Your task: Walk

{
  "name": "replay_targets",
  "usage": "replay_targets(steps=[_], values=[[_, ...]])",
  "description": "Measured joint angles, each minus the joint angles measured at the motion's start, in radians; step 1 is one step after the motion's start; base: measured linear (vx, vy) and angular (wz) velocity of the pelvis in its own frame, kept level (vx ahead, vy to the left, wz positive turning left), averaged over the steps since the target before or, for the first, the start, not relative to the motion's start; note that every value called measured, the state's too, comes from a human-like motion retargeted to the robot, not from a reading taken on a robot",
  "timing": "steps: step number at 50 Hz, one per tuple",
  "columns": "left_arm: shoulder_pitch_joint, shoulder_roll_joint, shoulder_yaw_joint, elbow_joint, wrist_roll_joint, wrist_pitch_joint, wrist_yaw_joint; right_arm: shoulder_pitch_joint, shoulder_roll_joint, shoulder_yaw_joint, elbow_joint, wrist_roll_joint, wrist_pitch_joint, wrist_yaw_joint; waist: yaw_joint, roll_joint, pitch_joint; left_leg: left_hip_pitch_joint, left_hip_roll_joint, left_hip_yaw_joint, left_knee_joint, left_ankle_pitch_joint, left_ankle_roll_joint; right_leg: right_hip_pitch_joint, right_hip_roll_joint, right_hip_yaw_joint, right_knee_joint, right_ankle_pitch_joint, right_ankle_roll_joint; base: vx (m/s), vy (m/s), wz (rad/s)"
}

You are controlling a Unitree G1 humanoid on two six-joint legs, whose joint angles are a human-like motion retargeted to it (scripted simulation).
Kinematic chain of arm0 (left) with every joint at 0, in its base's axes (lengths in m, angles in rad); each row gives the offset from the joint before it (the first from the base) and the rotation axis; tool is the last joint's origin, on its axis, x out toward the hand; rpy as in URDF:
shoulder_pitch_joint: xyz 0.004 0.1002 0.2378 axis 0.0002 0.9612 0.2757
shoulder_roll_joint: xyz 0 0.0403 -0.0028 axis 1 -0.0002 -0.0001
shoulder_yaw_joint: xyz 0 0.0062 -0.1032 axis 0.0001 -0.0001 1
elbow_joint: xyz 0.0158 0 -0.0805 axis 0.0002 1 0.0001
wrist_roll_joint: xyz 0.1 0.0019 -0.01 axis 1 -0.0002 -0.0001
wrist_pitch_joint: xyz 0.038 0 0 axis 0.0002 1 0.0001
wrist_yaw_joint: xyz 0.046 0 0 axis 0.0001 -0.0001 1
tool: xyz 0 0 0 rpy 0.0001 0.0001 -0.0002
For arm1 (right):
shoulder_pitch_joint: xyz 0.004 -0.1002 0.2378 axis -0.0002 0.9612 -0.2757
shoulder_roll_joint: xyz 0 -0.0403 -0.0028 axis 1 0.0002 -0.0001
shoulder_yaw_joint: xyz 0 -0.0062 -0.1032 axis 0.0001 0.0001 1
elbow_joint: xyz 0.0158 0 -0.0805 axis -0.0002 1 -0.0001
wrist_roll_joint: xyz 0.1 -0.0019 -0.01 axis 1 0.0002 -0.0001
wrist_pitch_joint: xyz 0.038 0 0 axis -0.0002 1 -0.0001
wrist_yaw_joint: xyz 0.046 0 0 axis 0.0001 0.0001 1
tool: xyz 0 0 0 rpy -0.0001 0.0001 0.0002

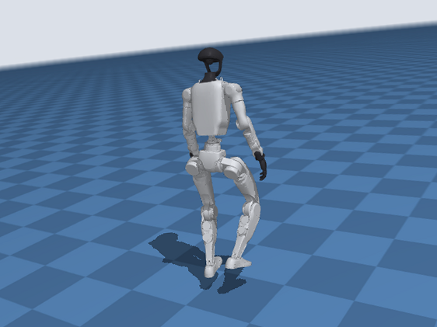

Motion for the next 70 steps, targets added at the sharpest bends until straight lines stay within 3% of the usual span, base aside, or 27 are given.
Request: replay_targets(steps=[12, 17, 23, 27, 30, 33, 38, 42, 53, 60, 62, 67, 70], values=[[-0.055, 0.023, -0.037, -0.046, -0.001, -0.031, 0.004, 0.014, 0.001, -0.015, 0.048, 0.033, 0.005, 0.008, -0.078, 0.064, -0.004, 0.251, 0.074, 0.012, -0.173, -0.052, -0.048, -0.120, 0.024, -0.018, -0.540, 0.106, 0.068, 0.39, -0.08, -0.36], [-0.038, 0.019, -0.030, -0.052, -0.004, -0.041, 0.008, 0.036, -0.001, -0.030, 0.064, 0.028, 0.004, 0.003, -0.086, 0.072, -0.023, 0.299, 0.107, -0.001, -0.091, -0.063, -0.089, -0.119, 0.026, -0.037, -0.496, 0.132, 0.050, 0.41, -0.20, -0.38], [0.016, -0.005, -0.015, -0.037, -0.003, -0.035, 0.003, 0.058, -0.009, -0.044, 0.063, 0.030, 0.000, -0.007, -0.063, 0.118, -0.022, 0.292, 0.184, -0.100, 0.157, 0.057, -0.172, -0.046, 0.141, -0.047, -0.427, 0.101, -0.026, 0.43, -0.22, -0.72], [0.055, -0.020, -0.015, -0.035, 0.012, -0.020, -0.011, 0.067, -0.020, -0.054, 0.042, 0.038, 0.000, -0.009, -0.027, 0.174, -0.032, 0.179, 0.291, -0.141, 0.460, 0.232, -0.209, 0.001, 0.266, -0.048, -0.455, 0.077, -0.083, 0.41, -0.15, -0.90], [0.075, -0.027, -0.021, -0.041, 0.027, -0.010, -0.025, 0.064, -0.029, -0.062, 0.027, 0.041, 0.001, -0.016, 0.007, 0.190, -0.052, 0.062, 0.342, -0.148, 0.654, 0.319, -0.187, 0.022, 0.330, -0.030, -0.479, 0.054, -0.107, 0.40, -0.11, -0.93], [0.084, -0.031, -0.026, -0.046, 0.041, -0.003, -0.038, 0.051, -0.035, -0.067, 0.016, 0.040, 0.003, -0.029, 0.040, 0.180, -0.073, -0.064, 0.363, -0.130, 0.780, 0.292, -0.130, 0.041, 0.358, -0.001, -0.495, 0.027, -0.112, 0.38, -0.09, -0.86], [0.087, -0.029, -0.020, -0.052, 0.054, -0.002, -0.050, 0.014, -0.038, -0.072, -0.002, 0.036, 0.005, -0.046, 0.084, 0.138, -0.100, -0.268, 0.327, -0.081, 0.785, 0.171, -0.064, 0.093, 0.361, 0.054, -0.533, -0.016, -0.100, 0.39, -0.07, -0.70], [0.095, -0.028, -0.011, -0.048, 0.057, -0.008, -0.046, -0.010, -0.037, -0.069, -0.024, 0.027, -0.003, -0.051, 0.110, 0.107, -0.105, -0.386, 0.268, -0.046, 0.634, 0.138, -0.065, 0.156, 0.353, 0.099, -0.563, -0.056, -0.088, 0.42, -0.05, -0.60], [0.085, -0.034, 0.006, 0.002, 0.081, -0.016, -0.026, -0.038, -0.028, -0.059, -0.028, -0.045, -0.023, -0.048, 0.145, 0.059, -0.116, -0.486, 0.089, -0.027, 0.042, 0.292, -0.136, 0.333, 0.323, 0.191, -0.603, -0.156, -0.063, 0.50, -0.01, -0.51], [0.090, -0.040, 0.017, 0.021, 0.064, -0.011, -0.023, 0.003, 0.008, -0.064, 0.035, -0.058, -0.019, -0.046, 0.158, 0.019, -0.170, -0.499, 0.057, 0.010, 0.121, 0.313, -0.087, 0.361, 0.237, 0.126, -0.462, -0.199, -0.029, 0.56, 0.02, -0.62], [0.088, -0.042, 0.019, 0.028, 0.059, -0.008, -0.026, 0.017, 0.022, -0.066, 0.059, -0.063, -0.015, -0.041, 0.156, 0.001, -0.187, -0.489, 0.039, 0.022, 0.151, 0.302, -0.063, 0.354, 0.184, 0.098, -0.389, -0.160, -0.006, 0.55, 0.07, -0.46], [0.073, -0.044, 0.013, 0.030, 0.060, 0.001, -0.049, 0.043, 0.043, -0.059, 0.106, -0.079, 0.002, -0.002, 0.124, -0.047, -0.219, -0.429, -0.026, 0.062, 0.156, 0.236, 0.010, 0.259, 0.040, 0.065, -0.104, 0.074, 0.050, 0.51, 0.12, -0.23], [0.060, -0.037, -0.002, 0.015, 0.079, 0.004, -0.060, 0.045, 0.048, -0.055, 0.120, -0.091, 0.010, 0.020, 0.097, -0.060, -0.228, -0.382, -0.056, 0.075, 0.139, 0.194, 0.040, 0.162, -0.019, 0.068, 0.059, 0.160, 0.047, 0.48, 0.13, -0.18]])
